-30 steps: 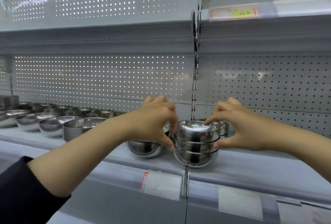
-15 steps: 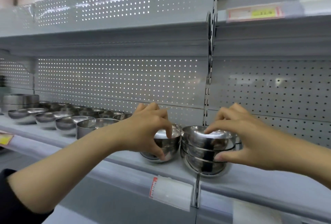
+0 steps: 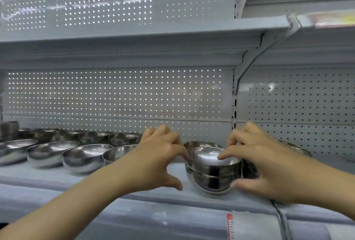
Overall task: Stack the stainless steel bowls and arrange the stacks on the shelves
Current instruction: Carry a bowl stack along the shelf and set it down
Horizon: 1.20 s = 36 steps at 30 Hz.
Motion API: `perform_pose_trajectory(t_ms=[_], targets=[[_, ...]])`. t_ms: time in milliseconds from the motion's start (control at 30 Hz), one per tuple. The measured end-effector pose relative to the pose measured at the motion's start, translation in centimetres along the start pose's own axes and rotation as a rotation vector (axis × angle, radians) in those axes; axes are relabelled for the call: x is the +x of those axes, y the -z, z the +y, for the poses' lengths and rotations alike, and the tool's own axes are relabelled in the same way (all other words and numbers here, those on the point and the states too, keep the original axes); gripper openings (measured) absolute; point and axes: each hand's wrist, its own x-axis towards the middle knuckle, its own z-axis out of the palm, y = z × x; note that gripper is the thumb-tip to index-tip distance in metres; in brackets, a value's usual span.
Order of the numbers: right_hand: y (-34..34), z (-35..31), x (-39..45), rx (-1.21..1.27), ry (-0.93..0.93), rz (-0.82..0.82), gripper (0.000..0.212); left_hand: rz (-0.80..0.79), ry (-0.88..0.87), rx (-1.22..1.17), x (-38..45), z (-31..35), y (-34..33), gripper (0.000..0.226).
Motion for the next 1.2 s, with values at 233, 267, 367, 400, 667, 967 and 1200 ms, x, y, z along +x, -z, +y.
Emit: perform_pose_trajectory(t_ms=[233,267,367,400,667,967,1200], targets=[[1.8,-1.8,-0.3,-0.043,-0.243,0.005,0.046,0.096,-0.054,-0.21,-0.4,-1.2,-0.4,0.063],[2.5,-1.5,-1.0,-0.039,-0.296,0.014,0.047,0.118,-0.067,-0.235,-0.2,-0.8,-0.3,0.064],[3.9,0.5,-3.8,-0.006,-0.457,0.003,0.064,0.157,-0.102,-0.282,1.4,1.0,-0.1,0.066],[4.1,1.3,-4.8,0.006,-0.505,-0.021,0.07,0.157,-0.118,-0.292,2.2,1.9,-0.1,0.066],[2.4,7.4,-8.5,0.093,-0.669,-0.224,0.069,0.005,-0.282,-0.131,11.4,8.7,-0.2,0.073],[-0.2,11.2,-8.4,0.321,-0.482,-0.2,0.056,-0.164,-0.375,-0.03,14.4,9.9,-2.4,0.042],[-0.7,13.4,-9.0,0.264,-0.407,-0.155,0.055,-0.091,-0.378,0.056,14.4,10.7,-2.6,0.046]])
